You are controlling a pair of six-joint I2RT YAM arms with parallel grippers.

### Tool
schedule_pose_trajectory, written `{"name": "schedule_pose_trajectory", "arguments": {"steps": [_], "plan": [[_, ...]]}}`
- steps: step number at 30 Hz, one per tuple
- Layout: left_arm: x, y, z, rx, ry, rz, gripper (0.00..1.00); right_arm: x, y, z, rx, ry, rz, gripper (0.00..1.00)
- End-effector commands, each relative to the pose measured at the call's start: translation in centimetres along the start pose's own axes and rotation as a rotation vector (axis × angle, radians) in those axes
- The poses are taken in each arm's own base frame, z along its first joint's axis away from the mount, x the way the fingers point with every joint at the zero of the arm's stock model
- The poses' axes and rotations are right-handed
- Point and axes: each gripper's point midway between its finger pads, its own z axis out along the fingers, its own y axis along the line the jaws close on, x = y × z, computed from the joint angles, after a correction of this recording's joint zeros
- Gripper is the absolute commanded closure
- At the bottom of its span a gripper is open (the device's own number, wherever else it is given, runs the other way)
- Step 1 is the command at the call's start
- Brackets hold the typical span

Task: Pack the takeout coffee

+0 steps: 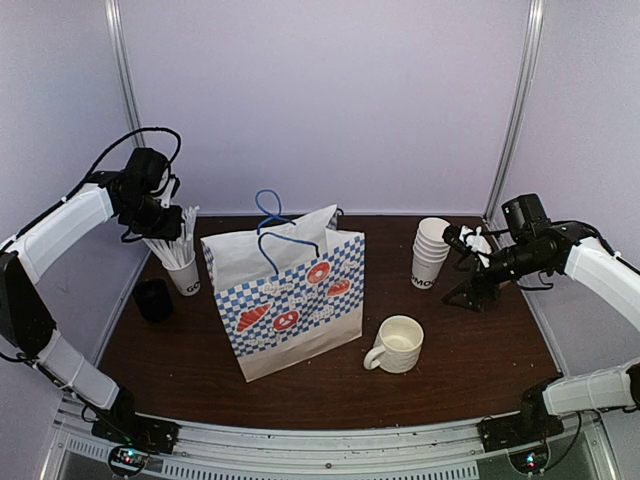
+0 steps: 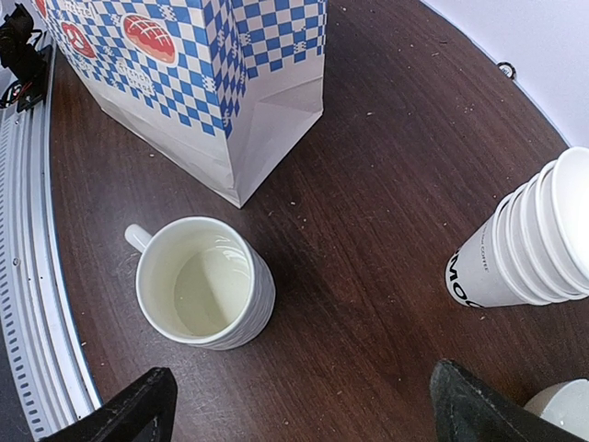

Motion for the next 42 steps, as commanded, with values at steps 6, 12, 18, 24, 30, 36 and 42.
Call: {"name": "schedule_pose_trajectory", "arguments": {"steps": [6, 12, 18, 24, 30, 36, 42], "plan": [[-3.0, 0.7, -0.3, -0.03, -0.107, 0.011, 0.68, 0.6, 0.1, 0.1, -0.013, 0.016, 0.004, 0.0], [-4.2, 0.8, -0.2, -0.042, -0.138, 0.027, 0.68, 0.7, 0.1, 0.1, -0.015, 0.02, 0.005, 0.01], [-4.8, 0.9, -1.5, -0.035, -0.174, 0.011, 0.66, 0.7, 0.1, 0.2, -0.014, 0.024, 0.004, 0.0], [-4.7, 1.2, -1.6, -0.052, -0.172, 0.021, 0.67, 0.9, 0.1, 0.3, -0.02, 0.029, 0.007, 0.01], [-4.6, 1.1, -0.9, -0.046, -0.169, 0.02, 0.77, 0.9, 0.1, 0.3, -0.02, 0.031, 0.006, 0.0], [-4.9, 1.2, -1.6, -0.049, -0.178, 0.03, 0.82, 1.0, 0.1, 0.3, -0.018, 0.033, 0.007, 0.0], [-5.3, 1.7, -3.6, -0.059, -0.202, 0.024, 0.65, 1.0, 0.1, 0.4, -0.021, 0.035, 0.007, 0.01]]}}
